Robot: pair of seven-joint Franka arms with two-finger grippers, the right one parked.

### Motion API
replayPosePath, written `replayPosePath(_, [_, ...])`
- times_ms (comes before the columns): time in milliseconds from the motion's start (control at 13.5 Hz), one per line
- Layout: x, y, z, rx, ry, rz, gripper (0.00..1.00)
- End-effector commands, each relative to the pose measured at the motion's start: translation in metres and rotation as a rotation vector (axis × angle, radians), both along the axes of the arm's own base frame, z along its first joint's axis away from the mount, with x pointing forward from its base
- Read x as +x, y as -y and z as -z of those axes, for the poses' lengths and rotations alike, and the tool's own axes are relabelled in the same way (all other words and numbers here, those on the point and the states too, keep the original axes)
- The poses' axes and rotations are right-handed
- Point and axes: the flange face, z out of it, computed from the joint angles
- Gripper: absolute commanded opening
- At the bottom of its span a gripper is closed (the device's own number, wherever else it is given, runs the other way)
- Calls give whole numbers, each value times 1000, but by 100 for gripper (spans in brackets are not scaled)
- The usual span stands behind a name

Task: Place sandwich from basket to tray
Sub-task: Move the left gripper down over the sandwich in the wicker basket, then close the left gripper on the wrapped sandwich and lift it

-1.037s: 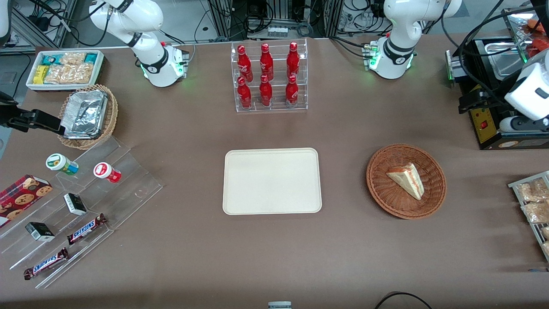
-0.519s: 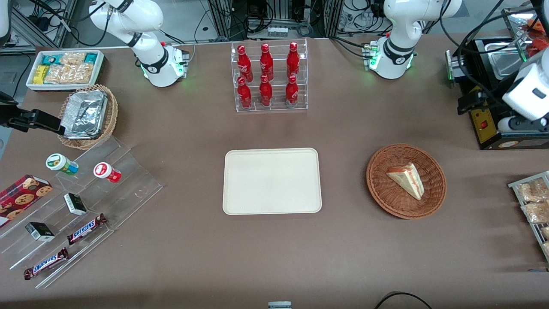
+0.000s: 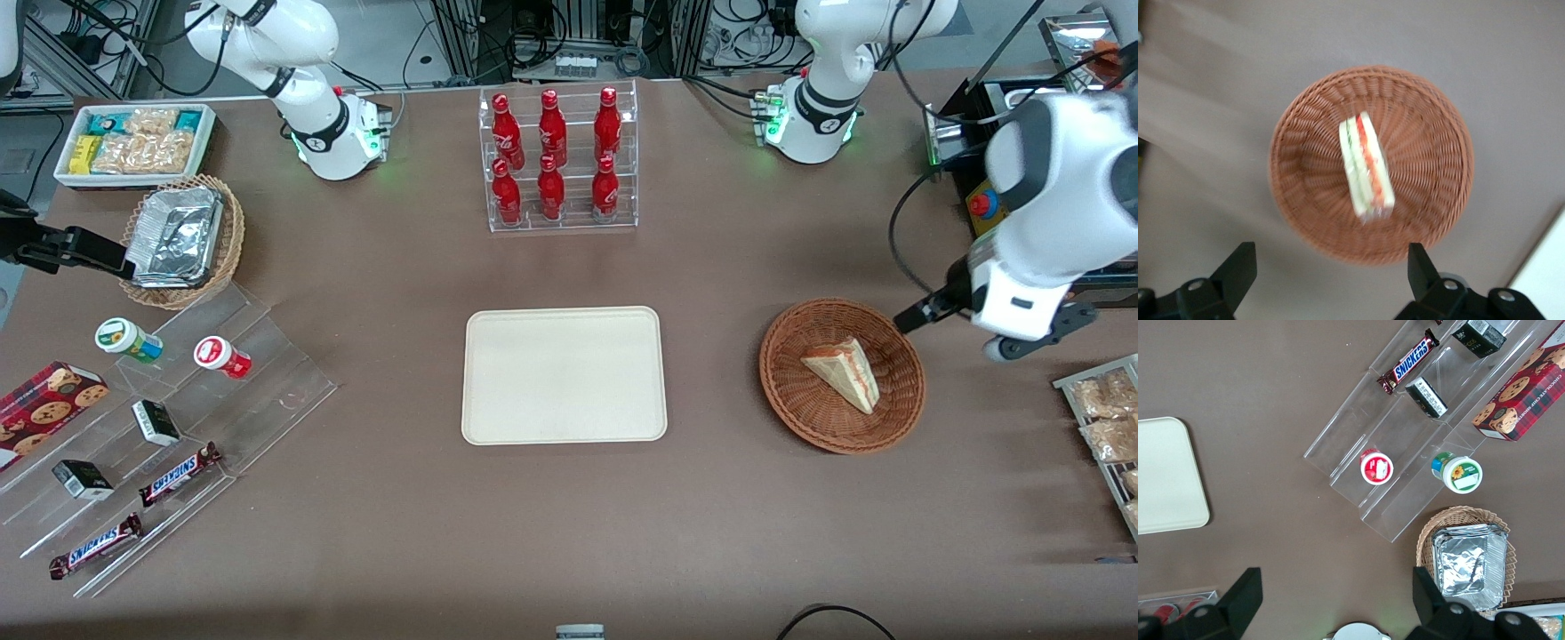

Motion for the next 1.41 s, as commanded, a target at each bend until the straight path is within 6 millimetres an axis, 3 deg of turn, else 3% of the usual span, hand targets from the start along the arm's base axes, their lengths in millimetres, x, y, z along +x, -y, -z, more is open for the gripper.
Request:
replayPosePath(0, [-22,9,39,4,67,-138,100])
replayPosePath(370, [-23,31,114,-4,64,-190,100])
replayPosePath(815, [-26,30,165,-14,81,-196,100])
replayPosePath(889, [-26,30,172,-13,76,-205,92])
replayPosePath(963, [-23,27,172,-15,84,-228,65])
replayPosePath(1037, [-21,24,174,-14,84,-252,26])
replayPosePath(1111, [-17,25,171,-15,91,-257,0])
replayPosePath(1333, [-14,27,158,-19,107,-256,0])
